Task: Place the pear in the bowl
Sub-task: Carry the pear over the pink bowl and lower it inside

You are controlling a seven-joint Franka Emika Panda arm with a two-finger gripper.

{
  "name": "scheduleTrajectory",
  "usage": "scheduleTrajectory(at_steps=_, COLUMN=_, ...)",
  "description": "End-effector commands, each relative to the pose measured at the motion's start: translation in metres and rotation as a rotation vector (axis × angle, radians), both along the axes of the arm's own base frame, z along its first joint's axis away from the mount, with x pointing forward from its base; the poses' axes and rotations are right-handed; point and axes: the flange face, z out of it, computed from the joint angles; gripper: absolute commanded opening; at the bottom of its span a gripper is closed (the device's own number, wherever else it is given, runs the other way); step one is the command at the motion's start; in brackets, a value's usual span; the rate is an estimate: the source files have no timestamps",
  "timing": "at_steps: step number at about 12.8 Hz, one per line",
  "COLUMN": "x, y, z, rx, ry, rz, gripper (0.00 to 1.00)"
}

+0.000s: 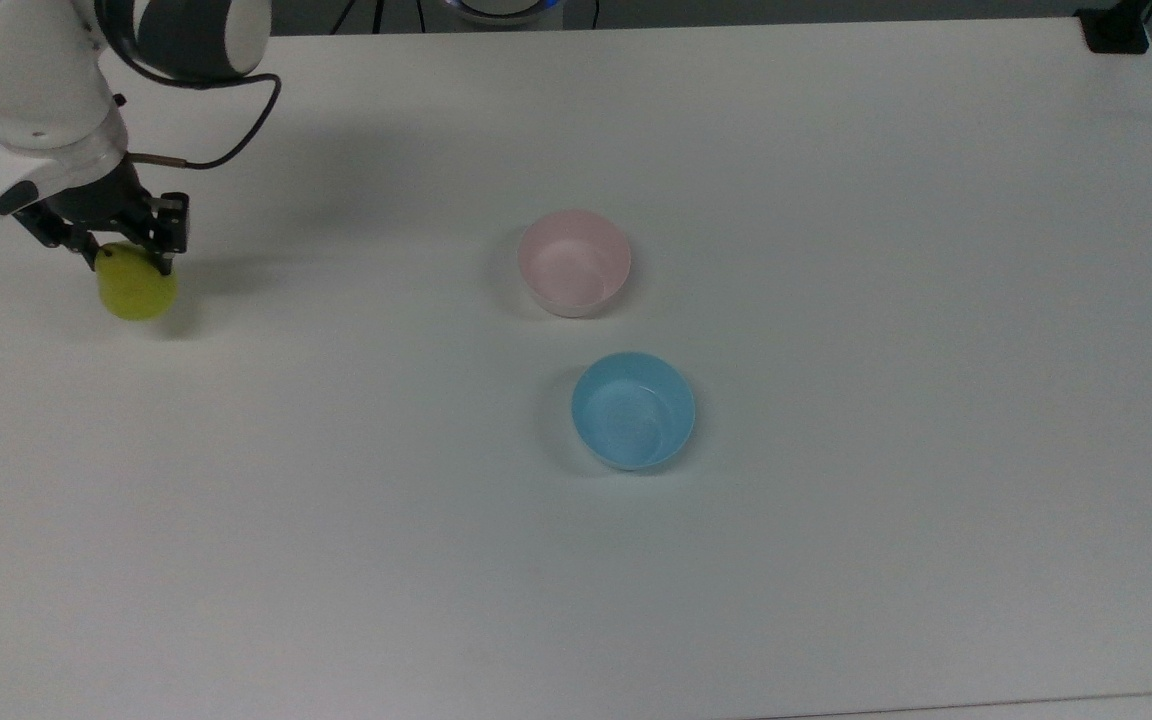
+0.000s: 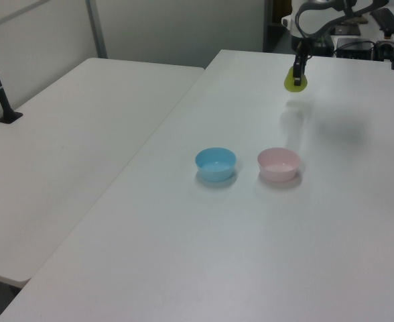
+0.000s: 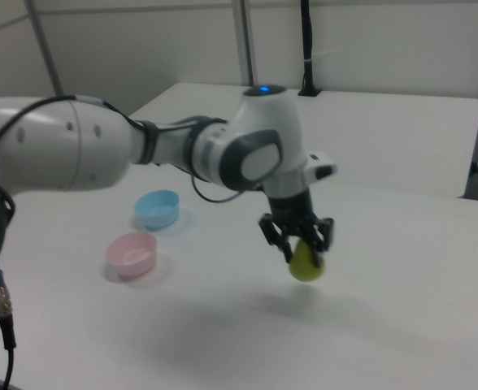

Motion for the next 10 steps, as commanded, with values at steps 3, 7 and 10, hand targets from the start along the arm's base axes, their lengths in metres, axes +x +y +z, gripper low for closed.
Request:
scheduleTrajectory(at_steps=3, x=-0.022, y=0.137, z=0.023, rx=0.008, ry=0.019, rz=-0.002, gripper=0.38)
scheduleTrajectory(at_steps=7, x=-0.043, y=0.246, z=0.035, rx=0.010, ry=0.082, rz=0.020, gripper=0.38)
scheduleTrajectory(at_steps=10, x=-0.044, y=0.317, z=0.024, rx=0.009, ry=0.093, rz=0.031, gripper=0.38)
